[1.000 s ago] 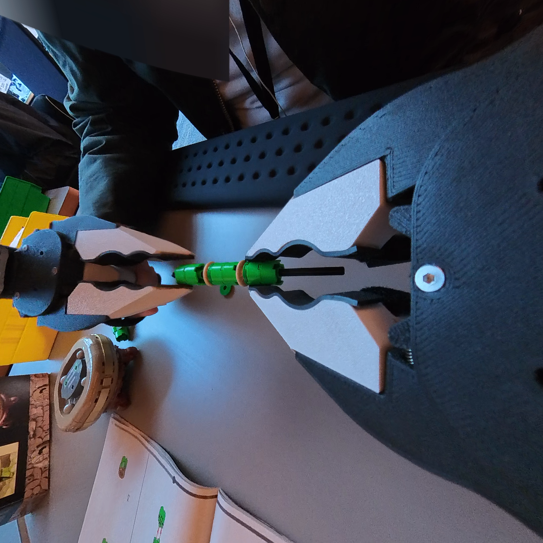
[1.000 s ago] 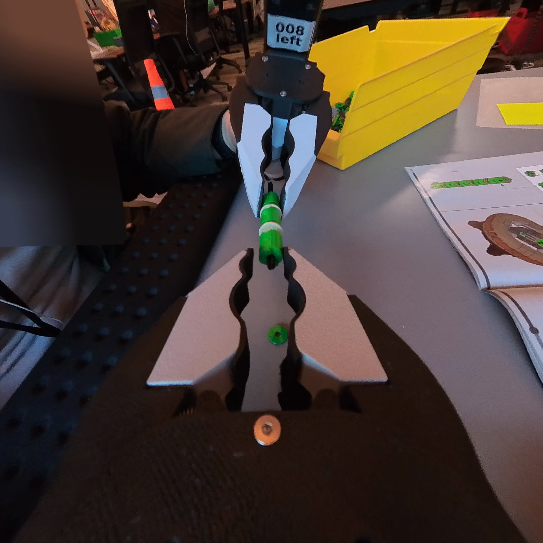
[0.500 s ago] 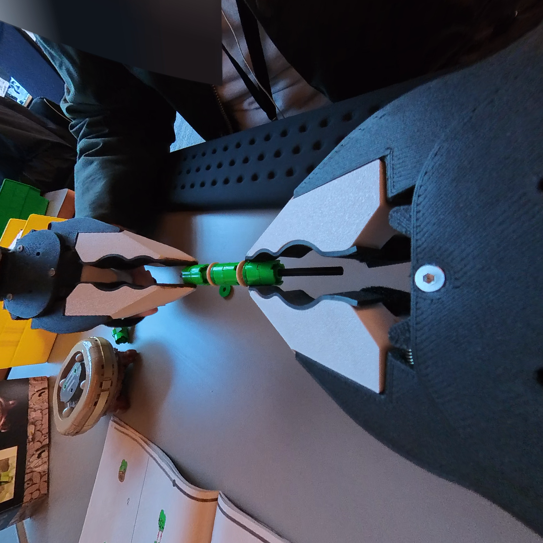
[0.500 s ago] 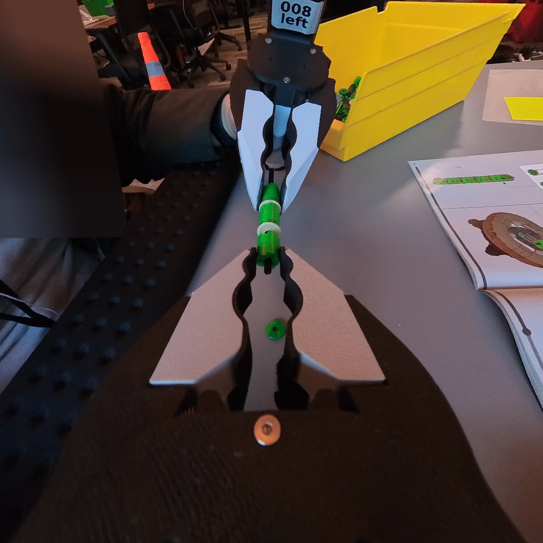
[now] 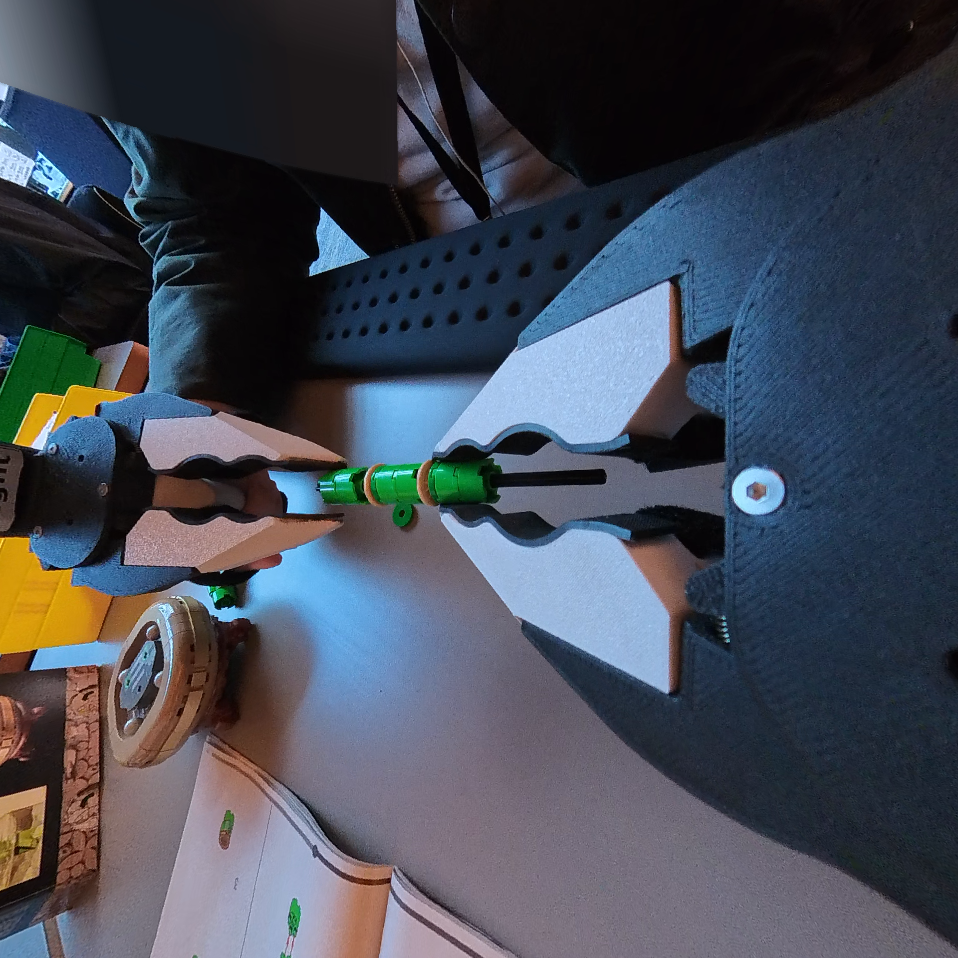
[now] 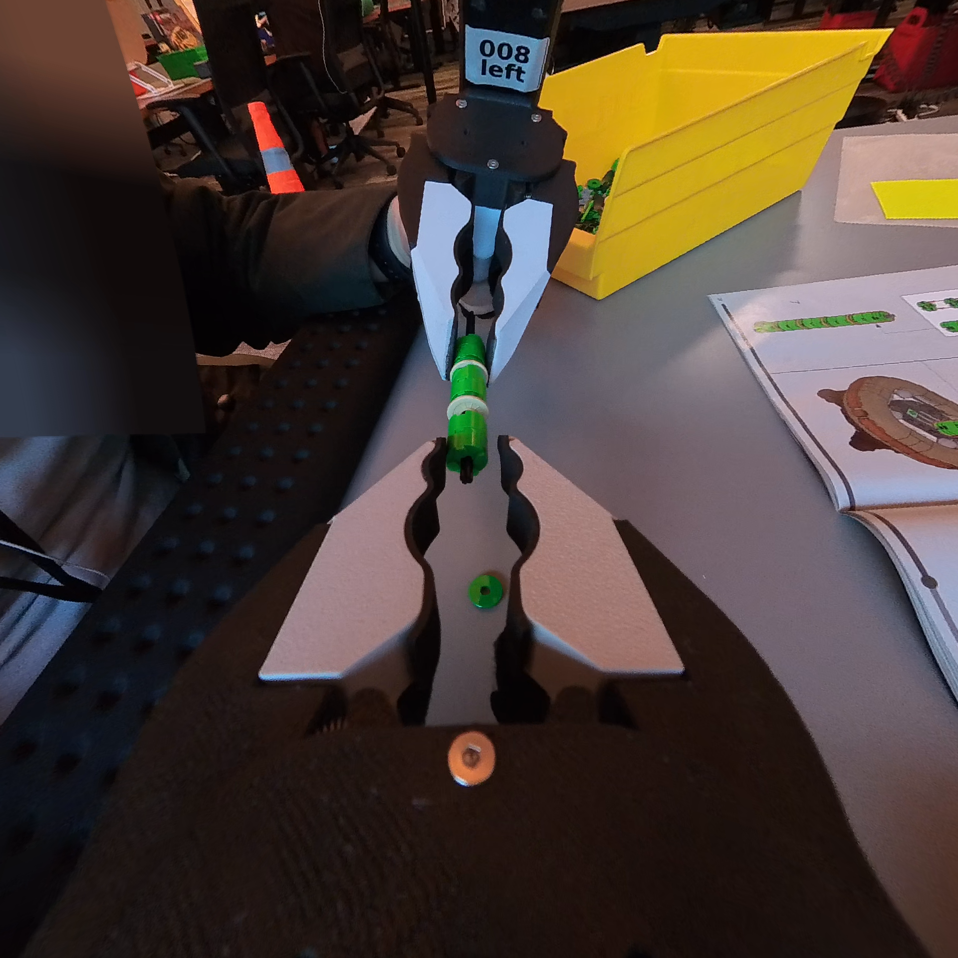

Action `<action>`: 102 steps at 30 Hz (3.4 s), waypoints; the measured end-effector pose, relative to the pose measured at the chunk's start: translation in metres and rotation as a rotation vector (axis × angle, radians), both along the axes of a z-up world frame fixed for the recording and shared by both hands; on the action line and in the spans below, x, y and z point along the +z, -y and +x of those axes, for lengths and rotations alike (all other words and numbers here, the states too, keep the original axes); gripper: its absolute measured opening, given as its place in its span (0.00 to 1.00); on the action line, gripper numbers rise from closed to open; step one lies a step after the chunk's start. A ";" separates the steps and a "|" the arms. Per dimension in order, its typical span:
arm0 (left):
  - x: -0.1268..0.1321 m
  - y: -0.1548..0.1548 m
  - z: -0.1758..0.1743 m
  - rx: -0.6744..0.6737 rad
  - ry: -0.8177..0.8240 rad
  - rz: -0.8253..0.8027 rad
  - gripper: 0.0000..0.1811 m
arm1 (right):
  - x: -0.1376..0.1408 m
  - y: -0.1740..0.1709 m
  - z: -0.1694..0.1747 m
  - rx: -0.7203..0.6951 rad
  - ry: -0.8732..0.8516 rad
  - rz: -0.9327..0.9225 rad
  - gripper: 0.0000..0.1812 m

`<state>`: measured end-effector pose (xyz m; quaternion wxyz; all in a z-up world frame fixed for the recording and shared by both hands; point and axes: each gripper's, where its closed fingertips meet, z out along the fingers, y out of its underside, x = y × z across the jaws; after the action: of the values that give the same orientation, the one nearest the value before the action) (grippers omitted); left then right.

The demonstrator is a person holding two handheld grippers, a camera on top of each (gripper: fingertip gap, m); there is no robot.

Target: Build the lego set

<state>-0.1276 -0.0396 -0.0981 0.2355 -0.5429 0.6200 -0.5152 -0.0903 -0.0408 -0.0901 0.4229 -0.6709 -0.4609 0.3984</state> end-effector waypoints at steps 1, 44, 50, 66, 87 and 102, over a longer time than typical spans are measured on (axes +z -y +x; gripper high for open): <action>0.000 0.001 0.000 -0.003 0.002 0.001 0.08 | 0.000 0.001 0.000 0.004 -0.001 -0.002 0.11; 0.007 0.021 0.014 -0.014 0.027 0.159 0.08 | 0.005 0.024 0.015 0.075 0.154 0.042 0.08; 0.009 0.026 0.018 -0.019 0.037 0.187 0.08 | 0.008 0.031 0.020 0.075 0.173 0.047 0.08; -0.002 0.008 0.007 0.054 -0.032 0.256 0.08 | 0.004 0.033 0.043 0.027 0.246 0.050 0.08; -0.007 0.008 0.007 0.030 -0.024 0.178 0.08 | 0.002 0.017 0.015 0.004 0.108 0.046 0.22; -0.003 0.011 0.008 0.024 -0.014 0.154 0.08 | -0.008 0.012 -0.005 0.025 0.094 -0.012 0.08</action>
<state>-0.1197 -0.0506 -0.1010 0.2782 -0.5342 0.6530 -0.4592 -0.0948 -0.0526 -0.0985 0.3918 -0.6856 -0.4861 0.3743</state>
